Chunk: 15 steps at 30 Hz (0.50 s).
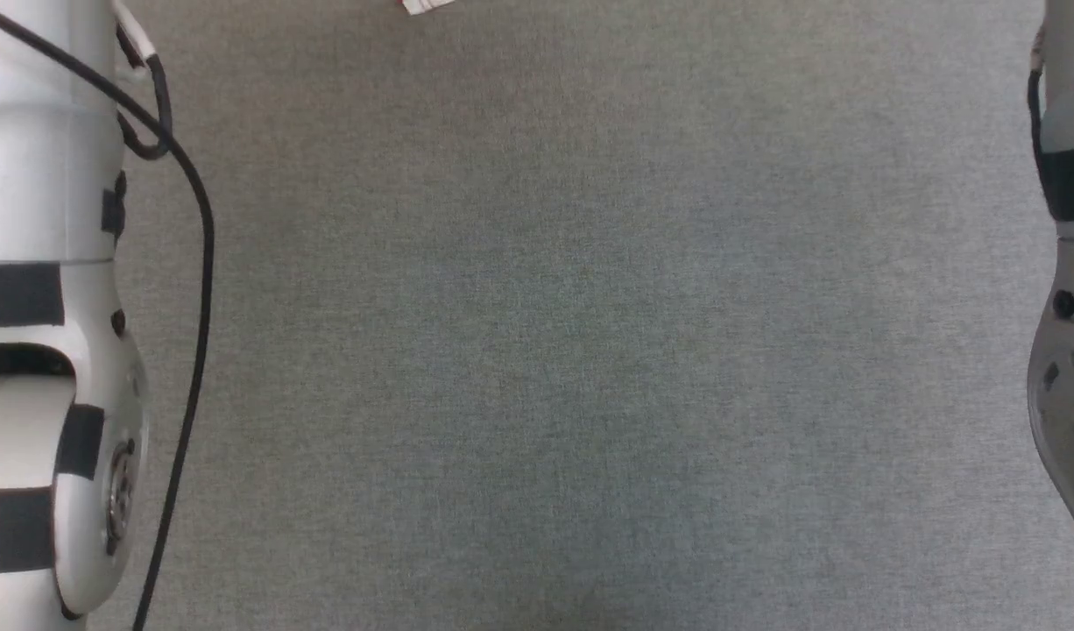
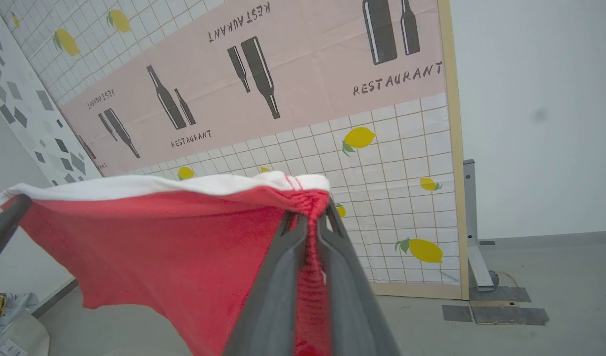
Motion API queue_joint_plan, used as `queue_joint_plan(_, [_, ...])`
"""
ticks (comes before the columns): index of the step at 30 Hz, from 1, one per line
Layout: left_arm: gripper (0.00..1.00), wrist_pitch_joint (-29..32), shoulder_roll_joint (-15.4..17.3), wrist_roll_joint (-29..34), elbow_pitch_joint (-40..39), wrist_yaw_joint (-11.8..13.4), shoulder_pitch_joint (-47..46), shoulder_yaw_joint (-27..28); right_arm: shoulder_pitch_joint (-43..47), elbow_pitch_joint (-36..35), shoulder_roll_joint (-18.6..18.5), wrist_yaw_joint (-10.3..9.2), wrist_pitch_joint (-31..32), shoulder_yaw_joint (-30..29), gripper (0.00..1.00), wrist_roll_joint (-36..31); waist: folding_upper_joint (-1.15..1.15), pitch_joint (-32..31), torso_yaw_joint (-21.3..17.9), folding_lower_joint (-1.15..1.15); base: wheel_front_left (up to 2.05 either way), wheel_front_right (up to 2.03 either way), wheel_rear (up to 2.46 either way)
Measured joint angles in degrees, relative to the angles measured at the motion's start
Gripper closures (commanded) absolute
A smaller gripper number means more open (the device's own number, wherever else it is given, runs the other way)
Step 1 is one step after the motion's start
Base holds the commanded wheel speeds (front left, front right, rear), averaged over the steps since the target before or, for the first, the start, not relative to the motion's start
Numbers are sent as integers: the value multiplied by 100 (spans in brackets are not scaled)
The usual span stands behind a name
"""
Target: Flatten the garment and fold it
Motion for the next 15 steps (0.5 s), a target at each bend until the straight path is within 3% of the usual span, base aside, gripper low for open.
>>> queue_joint_plan(9, [100, -309, -87, -261, -220, -683, 1177, -70, 1300, -608, -355, -1, -227, 544, 100, 1383, 0, -31, 189, 0, 0, 0, 0])
queue_joint_plan(15, [100, -341, -59, -445, -1276, -740, 2860, -96, 2939, -1570, -714, -1, -238, 867, 100, 2201, 0, -464, 251, 0, 0, 0, 0])
